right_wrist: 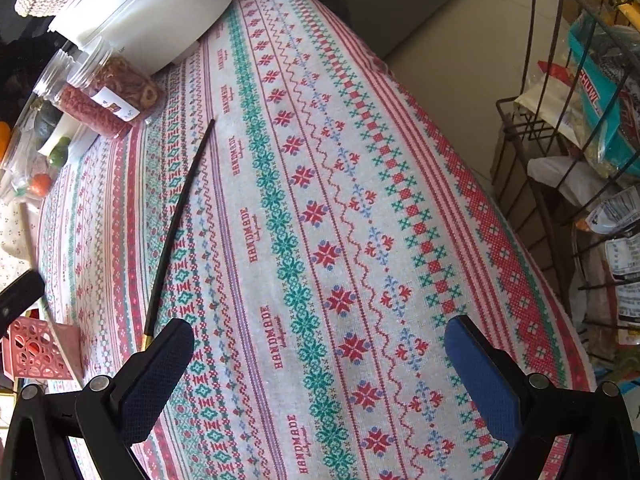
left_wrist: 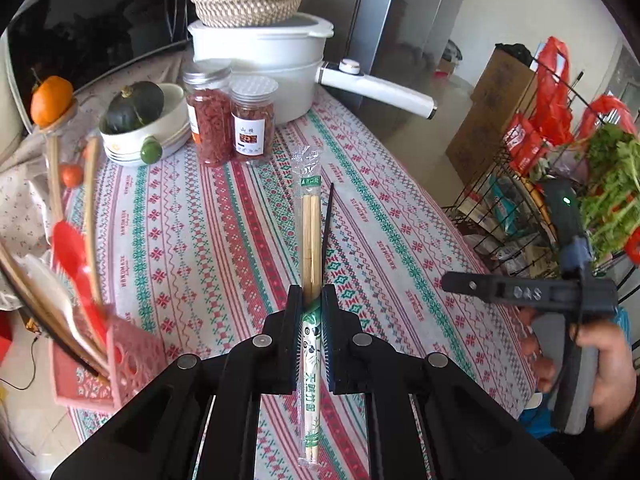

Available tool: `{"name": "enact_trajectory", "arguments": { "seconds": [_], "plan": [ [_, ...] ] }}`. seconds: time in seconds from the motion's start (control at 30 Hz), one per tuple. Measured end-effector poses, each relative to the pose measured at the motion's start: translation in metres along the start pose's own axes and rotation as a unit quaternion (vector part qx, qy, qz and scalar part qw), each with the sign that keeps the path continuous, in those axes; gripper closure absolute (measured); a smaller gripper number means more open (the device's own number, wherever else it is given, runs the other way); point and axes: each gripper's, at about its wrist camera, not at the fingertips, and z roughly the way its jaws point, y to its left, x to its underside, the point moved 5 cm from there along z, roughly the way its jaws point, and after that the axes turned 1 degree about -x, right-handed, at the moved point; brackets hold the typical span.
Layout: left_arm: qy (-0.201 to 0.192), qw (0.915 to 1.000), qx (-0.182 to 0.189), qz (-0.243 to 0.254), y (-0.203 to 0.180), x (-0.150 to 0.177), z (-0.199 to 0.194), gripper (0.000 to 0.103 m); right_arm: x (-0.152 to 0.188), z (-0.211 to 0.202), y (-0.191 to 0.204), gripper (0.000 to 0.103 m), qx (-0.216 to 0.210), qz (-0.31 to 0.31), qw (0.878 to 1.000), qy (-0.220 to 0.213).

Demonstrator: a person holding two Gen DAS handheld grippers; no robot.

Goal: Organize utensils
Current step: 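Grasp the last black chopstick with the right tool while the left tool lifts the wrapped chopsticks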

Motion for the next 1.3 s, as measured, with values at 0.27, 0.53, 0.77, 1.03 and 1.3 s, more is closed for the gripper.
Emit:
{"name": "enact_trajectory", "arguments": {
  "seconds": [0.27, 0.53, 0.77, 1.03, 1.3],
  "plan": [
    [-0.061, 0.9972, 0.022, -0.036, 0.031, 0.037, -0.052, 0.094, 0.000, 0.032, 0.035, 0.000, -0.005, -0.009, 1.000, 0.026],
    [-0.084, 0.9939, 0.045, -0.056, 0.067, 0.050, -0.084, 0.094, -0.021, 0.061, 0.078, 0.022, -0.015, -0.027, 0.999, 0.012],
    [-0.084, 0.9932, 0.046, -0.065, 0.094, 0.058, -0.092, 0.094, -0.046, 0.096, 0.110, 0.044, 0.049, -0.057, 0.997, -0.008],
    [-0.096, 0.9905, 0.042, -0.089, 0.113, 0.058, -0.099, 0.094, -0.061, 0.103, 0.116, 0.091, 0.138, -0.070, 0.987, -0.050],
    [-0.126, 0.9870, 0.031, -0.094, 0.116, 0.058, -0.115, 0.094, -0.047, 0.072, 0.092, 0.098, 0.042, -0.029, 0.996, -0.075]
  ]
}}
